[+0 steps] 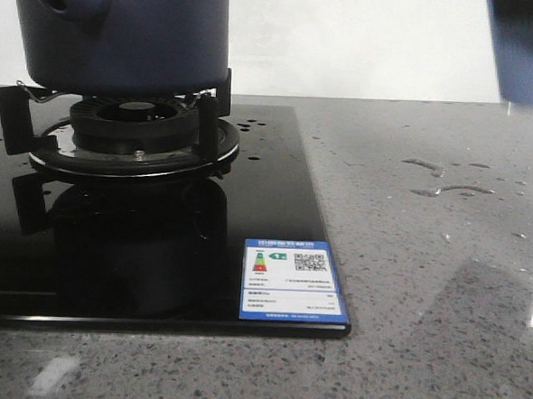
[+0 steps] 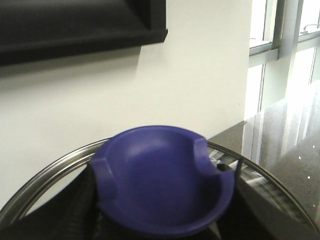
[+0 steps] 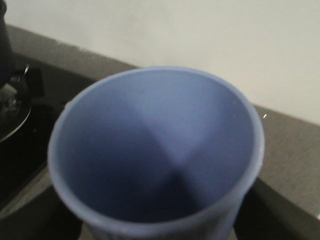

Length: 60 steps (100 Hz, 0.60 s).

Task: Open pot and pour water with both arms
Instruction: 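Lower the empty cup back onto the counter with the right gripper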

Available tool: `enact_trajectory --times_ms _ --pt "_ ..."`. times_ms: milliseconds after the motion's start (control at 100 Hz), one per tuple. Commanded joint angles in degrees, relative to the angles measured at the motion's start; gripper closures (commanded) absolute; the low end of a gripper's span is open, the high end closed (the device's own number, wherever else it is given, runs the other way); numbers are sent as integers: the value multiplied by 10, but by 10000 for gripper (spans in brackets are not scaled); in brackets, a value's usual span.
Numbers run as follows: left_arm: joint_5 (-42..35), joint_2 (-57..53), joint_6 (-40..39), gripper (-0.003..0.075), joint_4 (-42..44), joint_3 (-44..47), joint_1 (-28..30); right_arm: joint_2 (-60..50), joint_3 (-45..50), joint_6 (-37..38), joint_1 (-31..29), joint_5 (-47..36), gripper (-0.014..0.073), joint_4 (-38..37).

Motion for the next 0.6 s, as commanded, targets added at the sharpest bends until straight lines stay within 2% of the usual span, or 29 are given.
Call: enact_trajectory --times_ms 0,90,160,350,420,590 --pt "28 9 11 510 -31 -18 -4 -11 31 4 -22 -93 436 27" --pt "46 29 15 510 -34 -18 -4 -1 54 4 -34 -98 418 72" --pt "50 38 15 510 -37 -18 -4 10 59 4 -41 -100 360 85" --pt "52 45 27 510 -42 -18 -4 17 61 4 -41 -106 32 104" --pt "52 50 40 510 -45 -18 -4 17 61 4 -41 -112 -48 105" --pt "52 74 44 510 -53 -18 -4 13 42 4 -41 -117 -60 105"
